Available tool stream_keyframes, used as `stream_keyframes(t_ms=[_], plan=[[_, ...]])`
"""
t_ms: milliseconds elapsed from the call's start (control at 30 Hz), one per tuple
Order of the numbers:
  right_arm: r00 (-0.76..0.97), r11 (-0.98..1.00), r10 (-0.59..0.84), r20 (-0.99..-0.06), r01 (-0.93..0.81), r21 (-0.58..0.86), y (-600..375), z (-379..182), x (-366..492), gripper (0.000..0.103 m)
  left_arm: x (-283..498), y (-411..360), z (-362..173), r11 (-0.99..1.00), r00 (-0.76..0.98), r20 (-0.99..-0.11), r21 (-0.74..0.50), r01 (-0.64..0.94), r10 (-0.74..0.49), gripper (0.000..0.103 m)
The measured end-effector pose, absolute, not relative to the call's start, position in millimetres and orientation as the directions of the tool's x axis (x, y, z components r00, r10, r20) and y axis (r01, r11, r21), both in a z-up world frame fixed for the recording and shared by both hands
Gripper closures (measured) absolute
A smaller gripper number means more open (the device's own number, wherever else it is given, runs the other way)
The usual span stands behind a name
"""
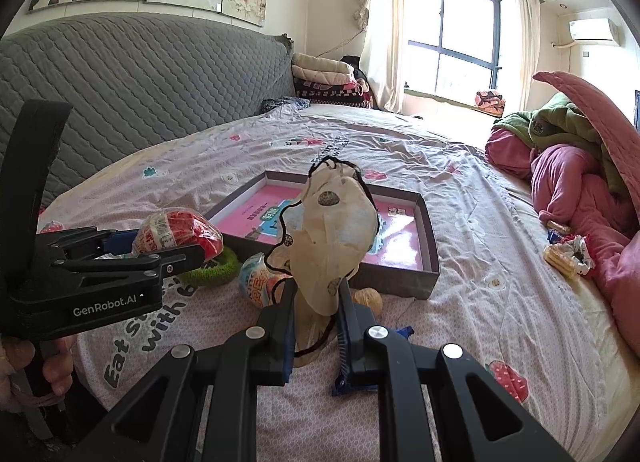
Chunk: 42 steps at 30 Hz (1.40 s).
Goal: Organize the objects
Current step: 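Carry the mesh bag and Kinder egg over the grey tray with both tools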
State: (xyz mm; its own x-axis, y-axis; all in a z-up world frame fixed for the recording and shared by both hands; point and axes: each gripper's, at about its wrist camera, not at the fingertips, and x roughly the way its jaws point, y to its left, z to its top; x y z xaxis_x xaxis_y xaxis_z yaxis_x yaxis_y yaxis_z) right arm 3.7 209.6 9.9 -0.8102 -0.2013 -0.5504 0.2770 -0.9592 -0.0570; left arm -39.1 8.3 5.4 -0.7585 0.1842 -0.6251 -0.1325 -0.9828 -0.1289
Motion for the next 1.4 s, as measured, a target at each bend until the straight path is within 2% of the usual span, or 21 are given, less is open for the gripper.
stream_keyframes(t_ms=[1400], plan=[[-0.81,-0.966,-0.175,-0.56,0.251,-0.061,224,0,-81,0.085,-135,15,2,-0.991,-0.738,-0.662,-0.093,-0.097,0.134,0.046]])
